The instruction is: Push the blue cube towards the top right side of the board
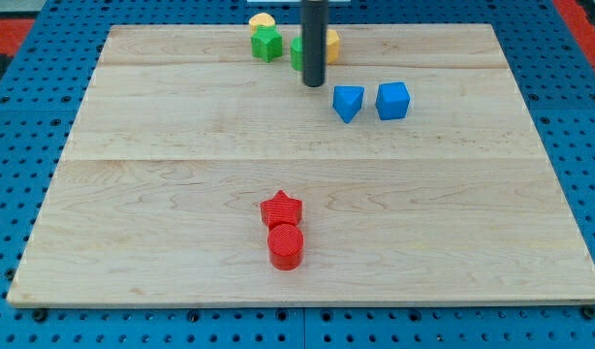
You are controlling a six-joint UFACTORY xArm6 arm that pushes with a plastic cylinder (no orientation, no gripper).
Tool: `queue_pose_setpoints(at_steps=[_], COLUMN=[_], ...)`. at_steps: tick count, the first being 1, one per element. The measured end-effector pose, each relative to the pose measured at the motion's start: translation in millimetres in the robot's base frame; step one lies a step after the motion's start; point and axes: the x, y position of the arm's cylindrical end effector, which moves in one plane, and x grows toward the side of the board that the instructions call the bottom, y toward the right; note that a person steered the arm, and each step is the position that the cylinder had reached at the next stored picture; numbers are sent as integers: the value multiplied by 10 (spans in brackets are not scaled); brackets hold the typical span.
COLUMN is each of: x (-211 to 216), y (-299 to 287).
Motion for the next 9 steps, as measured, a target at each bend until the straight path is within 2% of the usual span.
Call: queue_pose_setpoints(at_steps=[1, 2, 3, 4, 6, 7, 9], x=[50, 291, 308, 113, 288, 151, 60], y=[497, 728, 1114, 1223, 640, 578, -273])
